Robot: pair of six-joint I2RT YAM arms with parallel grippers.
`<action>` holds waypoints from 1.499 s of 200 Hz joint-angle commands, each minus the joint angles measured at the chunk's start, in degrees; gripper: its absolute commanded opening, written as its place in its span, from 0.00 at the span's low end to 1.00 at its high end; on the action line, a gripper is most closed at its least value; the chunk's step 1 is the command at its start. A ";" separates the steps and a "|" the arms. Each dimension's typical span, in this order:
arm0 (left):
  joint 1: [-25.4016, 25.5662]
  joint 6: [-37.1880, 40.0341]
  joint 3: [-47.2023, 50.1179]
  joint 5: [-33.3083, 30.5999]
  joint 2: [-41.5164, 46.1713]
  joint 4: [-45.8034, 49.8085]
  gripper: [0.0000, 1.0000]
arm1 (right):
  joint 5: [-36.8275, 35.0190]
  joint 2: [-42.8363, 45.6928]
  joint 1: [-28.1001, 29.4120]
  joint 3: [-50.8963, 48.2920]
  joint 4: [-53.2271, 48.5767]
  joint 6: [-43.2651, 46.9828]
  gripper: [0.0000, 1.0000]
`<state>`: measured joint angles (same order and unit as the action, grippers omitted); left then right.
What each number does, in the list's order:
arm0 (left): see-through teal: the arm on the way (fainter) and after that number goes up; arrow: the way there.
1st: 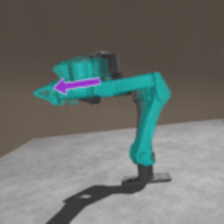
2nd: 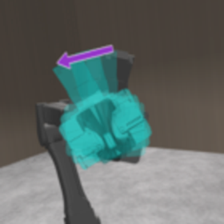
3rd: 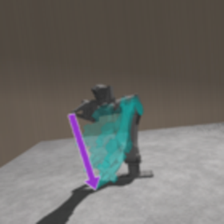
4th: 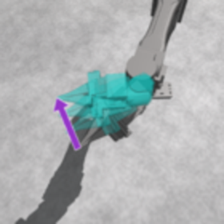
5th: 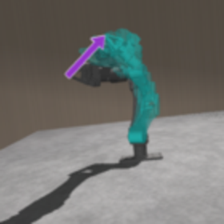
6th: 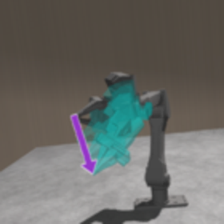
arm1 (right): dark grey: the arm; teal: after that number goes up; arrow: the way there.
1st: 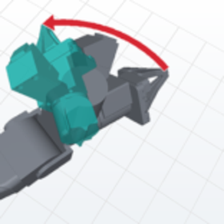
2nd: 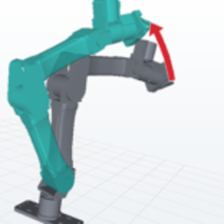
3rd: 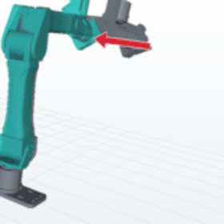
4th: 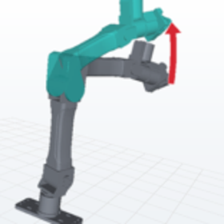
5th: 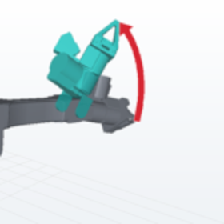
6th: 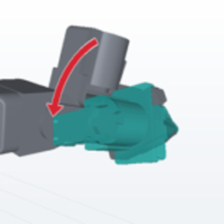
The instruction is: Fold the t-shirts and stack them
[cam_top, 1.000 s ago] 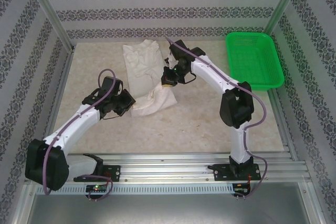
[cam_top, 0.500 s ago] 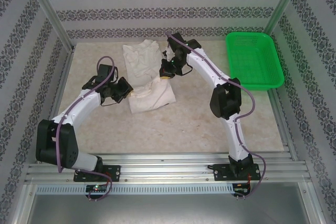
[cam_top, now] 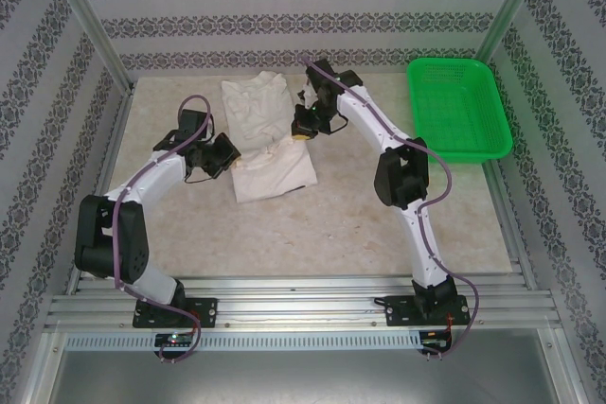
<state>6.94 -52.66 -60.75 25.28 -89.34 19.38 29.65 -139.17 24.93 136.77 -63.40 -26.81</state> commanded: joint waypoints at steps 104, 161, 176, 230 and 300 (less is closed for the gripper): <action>-2.03 1.89 -5.16 2.27 -8.49 -7.16 0.00 | 1.84 -4.83 -1.55 1.24 6.45 -4.01 0.00; -2.27 2.80 -7.62 2.74 -13.15 -6.89 0.00 | 2.17 -6.78 -1.90 0.96 8.27 -5.26 0.05; -2.58 2.51 -7.79 2.58 -14.33 -7.19 0.07 | 2.75 -7.46 -1.98 1.04 9.33 -6.03 0.15; -4.04 1.06 -13.83 3.11 -13.74 -7.94 0.57 | 4.12 -4.91 -3.82 1.07 16.88 -10.20 0.49; -3.38 9.19 -14.72 -1.50 -6.05 4.44 0.68 | 2.76 10.11 -4.28 -15.38 19.84 -7.73 0.56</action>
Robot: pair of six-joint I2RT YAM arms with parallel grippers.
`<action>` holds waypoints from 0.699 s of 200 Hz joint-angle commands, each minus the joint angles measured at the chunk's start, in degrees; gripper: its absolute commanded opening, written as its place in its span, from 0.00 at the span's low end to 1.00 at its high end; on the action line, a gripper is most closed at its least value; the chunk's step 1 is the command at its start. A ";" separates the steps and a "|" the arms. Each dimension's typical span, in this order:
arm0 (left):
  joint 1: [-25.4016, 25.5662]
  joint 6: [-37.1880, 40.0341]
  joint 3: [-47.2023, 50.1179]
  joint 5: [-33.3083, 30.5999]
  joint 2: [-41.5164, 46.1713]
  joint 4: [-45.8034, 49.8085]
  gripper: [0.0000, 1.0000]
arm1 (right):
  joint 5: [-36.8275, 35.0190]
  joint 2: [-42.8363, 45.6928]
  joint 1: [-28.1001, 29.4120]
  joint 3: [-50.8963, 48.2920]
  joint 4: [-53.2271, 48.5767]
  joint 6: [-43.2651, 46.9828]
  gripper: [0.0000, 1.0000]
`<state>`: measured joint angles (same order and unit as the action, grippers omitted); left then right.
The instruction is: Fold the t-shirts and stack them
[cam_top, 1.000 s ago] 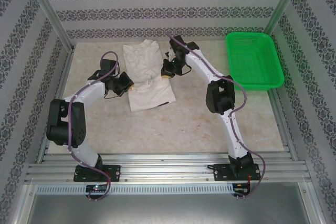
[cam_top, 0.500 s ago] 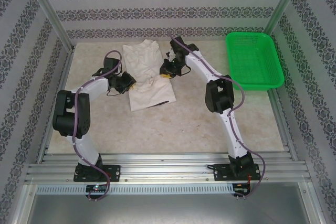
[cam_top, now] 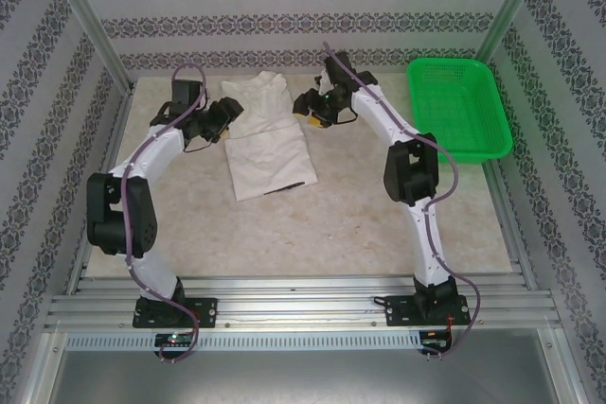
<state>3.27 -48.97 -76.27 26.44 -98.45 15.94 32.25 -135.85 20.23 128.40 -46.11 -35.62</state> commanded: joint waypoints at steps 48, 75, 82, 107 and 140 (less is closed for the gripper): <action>3.66 10.53 6.22 -4.81 6.72 15.43 0.66 | -0.83 14.53 1.38 -25.96 6.88 2.70 0.58; 6.22 7.91 14.96 -3.24 13.06 14.99 0.65 | -1.91 18.63 1.65 -36.25 7.46 4.67 0.58; 7.21 6.83 17.23 -2.68 14.28 14.95 0.65 | -1.58 19.51 1.70 -38.99 8.22 4.70 0.58; 11.42 2.67 25.01 -2.94 17.16 12.64 0.62 | -0.84 21.48 2.10 -46.91 12.27 3.86 0.58; 13.29 -3.54 31.09 -4.63 18.89 5.51 0.61 | 0.20 20.41 2.70 -48.86 15.17 2.80 0.57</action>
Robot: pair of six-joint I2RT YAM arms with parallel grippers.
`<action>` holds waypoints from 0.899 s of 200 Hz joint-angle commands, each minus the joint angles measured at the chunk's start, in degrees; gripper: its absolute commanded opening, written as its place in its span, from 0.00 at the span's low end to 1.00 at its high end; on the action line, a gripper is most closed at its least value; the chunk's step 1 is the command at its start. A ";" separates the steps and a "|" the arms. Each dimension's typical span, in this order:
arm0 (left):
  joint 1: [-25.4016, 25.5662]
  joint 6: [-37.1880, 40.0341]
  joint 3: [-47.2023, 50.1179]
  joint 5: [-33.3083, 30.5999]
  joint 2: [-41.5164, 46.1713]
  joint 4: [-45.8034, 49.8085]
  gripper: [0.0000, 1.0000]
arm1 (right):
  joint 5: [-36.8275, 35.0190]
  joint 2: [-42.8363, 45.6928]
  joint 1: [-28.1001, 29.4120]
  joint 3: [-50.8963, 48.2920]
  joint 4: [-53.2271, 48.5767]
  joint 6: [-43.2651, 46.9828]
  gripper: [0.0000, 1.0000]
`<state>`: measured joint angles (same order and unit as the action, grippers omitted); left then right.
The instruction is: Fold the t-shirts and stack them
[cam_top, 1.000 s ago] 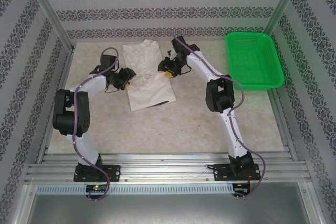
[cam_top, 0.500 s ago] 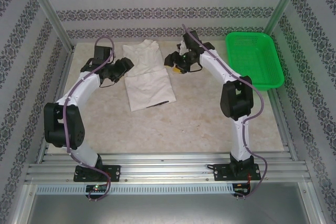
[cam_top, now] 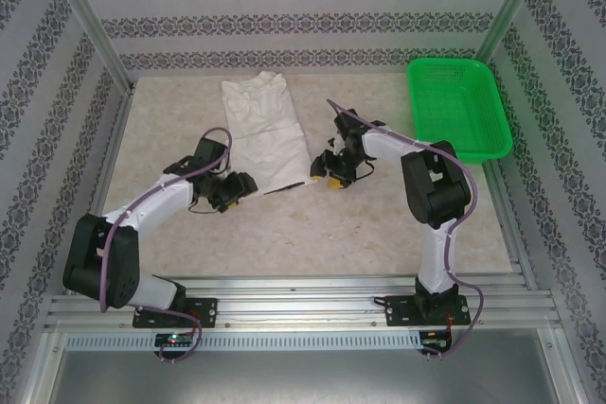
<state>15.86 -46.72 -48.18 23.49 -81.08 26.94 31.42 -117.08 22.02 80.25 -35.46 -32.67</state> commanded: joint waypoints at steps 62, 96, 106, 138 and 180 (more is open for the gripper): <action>1.35 -10.96 7.49 -7.53 2.77 -9.54 0.60 | 2.00 -0.65 1.45 -0.31 6.81 -0.93 0.56; 1.32 -14.34 10.41 -8.53 1.30 -17.27 0.60 | 2.42 -2.15 1.45 0.85 7.28 -1.47 0.55; 1.37 -14.70 10.43 -9.50 0.56 -17.90 0.59 | 2.36 -2.45 1.45 1.28 6.88 -1.40 0.55; 1.38 -15.18 10.48 -12.41 -0.37 -21.16 0.59 | 2.33 -2.80 1.45 1.67 6.46 -1.45 0.54; 1.54 -16.28 10.79 -11.93 -3.05 -25.75 0.56 | 2.53 -2.92 1.53 2.00 6.57 -1.76 0.53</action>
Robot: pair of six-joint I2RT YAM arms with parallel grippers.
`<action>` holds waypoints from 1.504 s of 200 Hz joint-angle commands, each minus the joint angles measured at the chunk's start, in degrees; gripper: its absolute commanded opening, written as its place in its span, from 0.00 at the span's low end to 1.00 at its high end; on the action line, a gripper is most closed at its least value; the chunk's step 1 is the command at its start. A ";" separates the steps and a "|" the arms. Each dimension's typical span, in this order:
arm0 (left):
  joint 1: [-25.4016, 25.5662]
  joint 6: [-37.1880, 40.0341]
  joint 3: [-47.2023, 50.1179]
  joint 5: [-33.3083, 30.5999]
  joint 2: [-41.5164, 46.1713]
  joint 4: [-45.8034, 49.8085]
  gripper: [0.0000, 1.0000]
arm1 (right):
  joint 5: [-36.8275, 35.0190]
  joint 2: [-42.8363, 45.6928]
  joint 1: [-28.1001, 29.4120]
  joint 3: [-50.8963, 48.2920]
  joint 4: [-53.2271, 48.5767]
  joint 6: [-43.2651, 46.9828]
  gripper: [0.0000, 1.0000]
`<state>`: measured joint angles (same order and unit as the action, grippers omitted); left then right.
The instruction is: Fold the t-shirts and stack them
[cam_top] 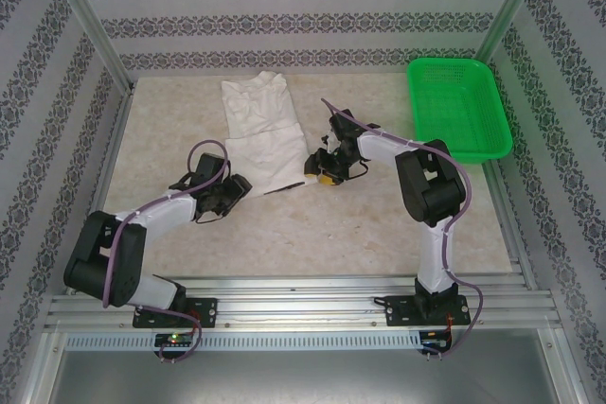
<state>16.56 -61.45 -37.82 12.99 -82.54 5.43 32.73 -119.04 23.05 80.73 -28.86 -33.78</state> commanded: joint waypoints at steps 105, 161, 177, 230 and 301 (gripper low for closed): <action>0.98 0.66 -1.55 -2.13 -3.92 -0.60 0.12 | 0.85 -2.20 0.99 2.68 -1.02 -1.70 0.40; 1.02 5.36 -4.79 -2.95 -1.53 4.45 0.00 | -0.65 -1.88 1.74 2.76 -0.93 -3.55 0.01; 1.06 6.95 -5.80 -2.97 0.00 7.08 0.00 | -0.68 -0.04 1.74 0.96 -0.88 -4.47 0.00; 1.88 9.42 -5.35 -2.71 9.02 17.48 0.00 | 0.60 9.66 4.31 -9.56 -0.18 -10.02 0.00; 4.42 5.61 -1.68 -2.76 29.22 32.30 0.00 | 0.00 24.25 10.38 -19.54 -0.67 -19.50 0.00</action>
<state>19.14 -54.41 -39.22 11.31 -58.65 28.86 33.21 -99.94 31.42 62.78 -27.83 -48.49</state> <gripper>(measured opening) 0.049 0.049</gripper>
